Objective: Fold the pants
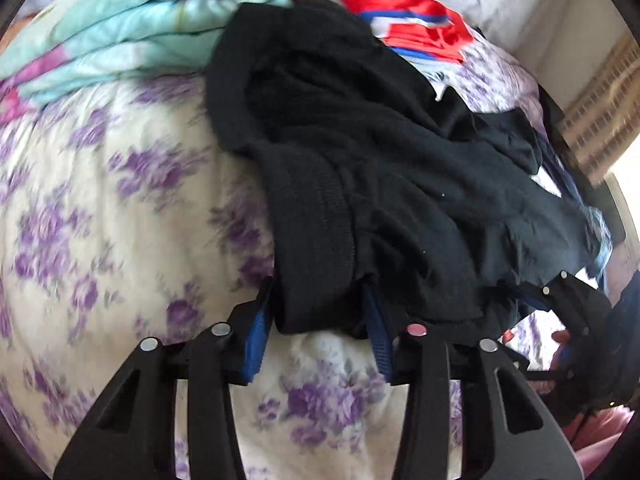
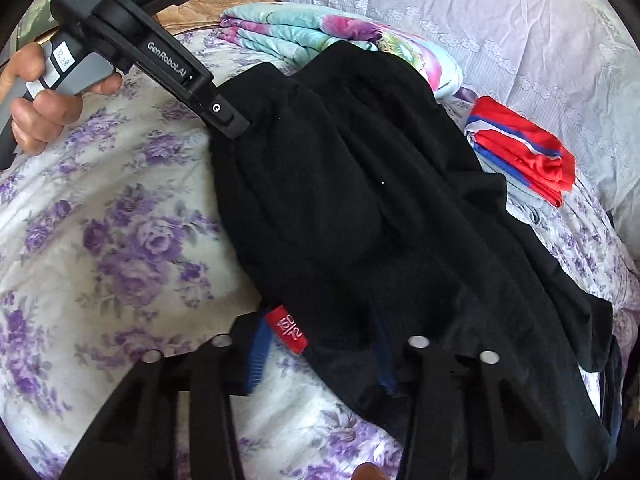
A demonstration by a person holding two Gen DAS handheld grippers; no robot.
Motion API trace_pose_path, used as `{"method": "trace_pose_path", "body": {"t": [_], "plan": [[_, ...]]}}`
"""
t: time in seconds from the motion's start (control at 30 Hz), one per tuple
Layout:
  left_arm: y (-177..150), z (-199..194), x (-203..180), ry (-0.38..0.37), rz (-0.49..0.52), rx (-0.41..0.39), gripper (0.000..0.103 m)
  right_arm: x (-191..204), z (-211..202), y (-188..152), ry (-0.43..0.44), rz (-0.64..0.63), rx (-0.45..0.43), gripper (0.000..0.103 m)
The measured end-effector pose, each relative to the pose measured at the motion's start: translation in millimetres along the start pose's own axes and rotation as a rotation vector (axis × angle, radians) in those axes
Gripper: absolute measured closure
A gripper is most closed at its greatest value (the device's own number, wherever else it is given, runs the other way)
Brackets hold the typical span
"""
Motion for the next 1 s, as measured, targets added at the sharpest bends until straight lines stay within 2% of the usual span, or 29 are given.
{"method": "trace_pose_path", "body": {"t": [0.03,0.13,0.17,0.3,0.5,0.63,0.73,0.87,1.0], "plan": [[2,1,-2,0.007,0.018,-0.007,0.062,1,0,0,-0.007,-0.006,0.000,0.079],[4,-1,-5,-0.002,0.023,-0.033,0.068,4,-4,1,-0.044,-0.028,-0.011,0.090],[4,-3,-5,-0.005,0.018,-0.044,0.075,4,-6,1,-0.048,-0.030,-0.015,0.090],[-2,-25,-5,-0.022,0.011,-0.095,0.079,9,-25,7,-0.081,-0.039,-0.052,0.093],[-25,-80,1,-0.066,0.005,-0.197,0.081,36,-73,20,-0.104,-0.100,-0.127,0.093],[-56,-122,16,-0.074,-0.021,-0.259,0.081,65,-103,26,-0.018,-0.159,-0.171,0.093],[-94,-150,30,-0.062,-0.055,-0.295,0.081,98,-120,24,0.069,-0.230,-0.186,0.093],[-145,-173,43,-0.028,-0.098,-0.325,0.081,144,-131,13,0.231,-0.305,-0.170,0.093],[-191,-185,51,0.017,-0.123,-0.328,0.078,162,-130,2,0.318,-0.316,-0.153,0.093]]}}
Point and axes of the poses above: each gripper's, at about its wrist camera, not at the fingertips, and z roughly the way its jaws point, x to its left, y to its top, the point moved 2 cm from there along z, roughly the way its jaws point, and after that the axes turned 7 degrees about y, right-handed, at the moved point
